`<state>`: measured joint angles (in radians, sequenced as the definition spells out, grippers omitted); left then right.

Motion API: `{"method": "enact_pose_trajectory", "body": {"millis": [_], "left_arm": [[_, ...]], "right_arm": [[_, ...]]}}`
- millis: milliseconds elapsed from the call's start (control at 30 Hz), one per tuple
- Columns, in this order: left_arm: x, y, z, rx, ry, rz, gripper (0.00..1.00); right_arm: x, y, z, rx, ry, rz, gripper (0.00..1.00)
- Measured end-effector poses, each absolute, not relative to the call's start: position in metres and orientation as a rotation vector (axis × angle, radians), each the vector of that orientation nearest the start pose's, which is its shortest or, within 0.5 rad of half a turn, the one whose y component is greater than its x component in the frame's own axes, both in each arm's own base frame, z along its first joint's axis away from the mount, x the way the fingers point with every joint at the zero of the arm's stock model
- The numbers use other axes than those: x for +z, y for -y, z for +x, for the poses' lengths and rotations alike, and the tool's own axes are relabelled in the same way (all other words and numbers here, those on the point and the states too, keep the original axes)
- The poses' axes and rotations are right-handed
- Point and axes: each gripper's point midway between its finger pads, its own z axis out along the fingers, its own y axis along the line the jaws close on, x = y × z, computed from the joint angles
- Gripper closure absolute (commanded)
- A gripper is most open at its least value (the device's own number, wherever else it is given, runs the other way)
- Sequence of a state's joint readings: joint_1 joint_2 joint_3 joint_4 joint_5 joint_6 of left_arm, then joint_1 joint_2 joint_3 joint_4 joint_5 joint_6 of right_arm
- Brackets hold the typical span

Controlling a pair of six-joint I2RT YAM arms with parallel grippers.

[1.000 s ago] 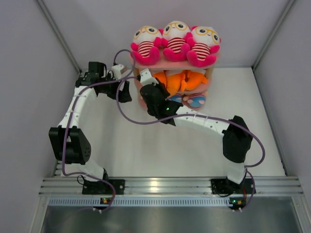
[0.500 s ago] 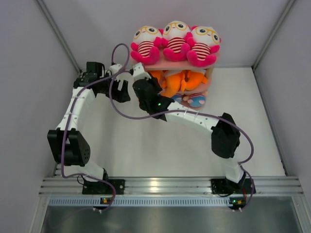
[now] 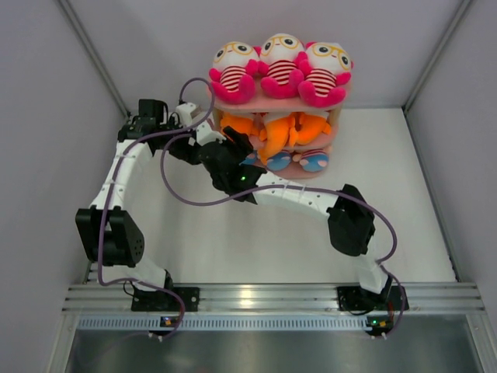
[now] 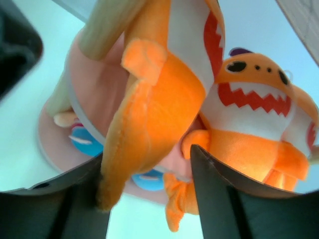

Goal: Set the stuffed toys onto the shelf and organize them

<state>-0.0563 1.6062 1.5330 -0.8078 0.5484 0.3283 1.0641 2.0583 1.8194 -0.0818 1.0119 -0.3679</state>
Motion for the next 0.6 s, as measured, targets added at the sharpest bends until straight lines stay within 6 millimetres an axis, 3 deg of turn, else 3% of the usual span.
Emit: {"method": "enact_pose_trajectory", "body": {"millis": [133,333,467,600], "left_arm": [[0.218,0.099,0.39,-0.528,-2.247,0.675,0.11],[0.224,0.098,0.388,-0.514,-2.231,0.675,0.1],[0.226,0.1,0.386,-0.514,-2.225,0.686,0.09],[0.226,0.1,0.383,-0.507,-2.222,0.691,0.09]], "right_arm": [[0.264,-0.391,0.388,-0.473,-1.646,-0.614,0.28],[0.273,-0.394,0.378,-0.462,-1.625,-0.663,0.25],[0.295,-0.404,0.351,-0.324,-1.595,-0.687,0.25],[0.326,-0.395,0.324,-0.166,-1.568,-0.674,0.22]]}}
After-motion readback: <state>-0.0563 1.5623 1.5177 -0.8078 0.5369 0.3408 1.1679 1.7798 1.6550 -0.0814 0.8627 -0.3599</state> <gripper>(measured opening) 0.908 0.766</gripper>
